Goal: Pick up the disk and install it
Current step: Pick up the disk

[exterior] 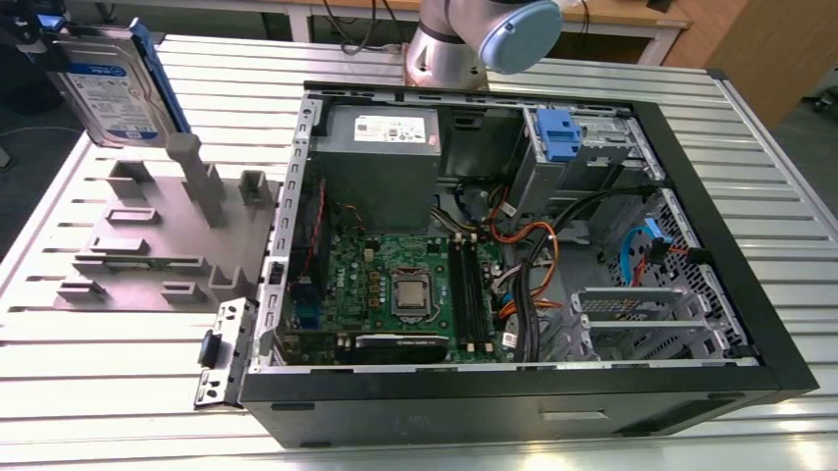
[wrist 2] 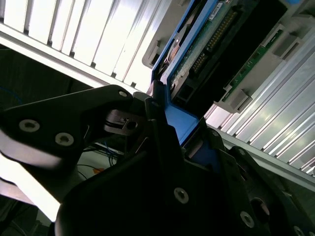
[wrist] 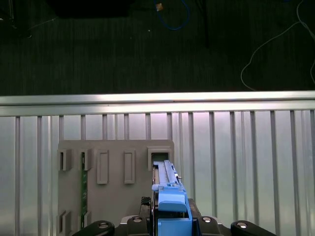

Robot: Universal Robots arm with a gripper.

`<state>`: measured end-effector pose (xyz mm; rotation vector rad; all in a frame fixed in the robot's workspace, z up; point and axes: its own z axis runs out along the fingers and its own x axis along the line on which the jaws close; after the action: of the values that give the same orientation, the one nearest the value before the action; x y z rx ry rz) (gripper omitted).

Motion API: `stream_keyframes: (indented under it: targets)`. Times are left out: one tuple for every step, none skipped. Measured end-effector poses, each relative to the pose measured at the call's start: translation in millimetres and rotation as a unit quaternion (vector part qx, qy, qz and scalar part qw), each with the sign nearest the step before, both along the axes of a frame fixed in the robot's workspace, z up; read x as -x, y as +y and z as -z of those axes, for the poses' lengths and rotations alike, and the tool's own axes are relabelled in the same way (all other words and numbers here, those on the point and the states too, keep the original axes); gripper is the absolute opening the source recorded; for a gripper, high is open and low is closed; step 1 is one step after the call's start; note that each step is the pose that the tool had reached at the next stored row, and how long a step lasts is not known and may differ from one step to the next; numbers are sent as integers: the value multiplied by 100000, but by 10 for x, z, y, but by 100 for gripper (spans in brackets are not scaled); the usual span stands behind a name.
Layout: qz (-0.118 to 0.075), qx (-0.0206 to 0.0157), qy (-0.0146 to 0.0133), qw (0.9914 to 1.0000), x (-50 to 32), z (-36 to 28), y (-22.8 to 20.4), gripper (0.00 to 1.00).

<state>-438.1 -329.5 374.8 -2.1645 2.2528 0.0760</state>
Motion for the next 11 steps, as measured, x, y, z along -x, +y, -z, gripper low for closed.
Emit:
stream_keyframes:
  targets:
    - [1, 0, 0, 100000, 0, -3, 0, 37]
    - [2, -1, -3, 100000, 0, -5, 0, 37]
    - [0, -2, -4, 100000, 0, -7, 0, 37]
    - [0, 2, 4, 100000, 0, -10, 0, 37]
    - [-1, 1, 2, 100000, 0, -12, 0, 37]
    - [0, -2, -2, 100000, 0, -14, 0, 37]
    - [0, -2, -3, 100000, 0, -16, 0, 37]
    - [0, -2, -1, 100000, 0, -18, 0, 37]
    - [1, 0, 0, 100000, 0, -21, 0, 37]
    - [1, -1, 2, 100000, 0, -23, 0, 37]
    - [0, 0, 0, 100000, 0, -25, 0, 37]
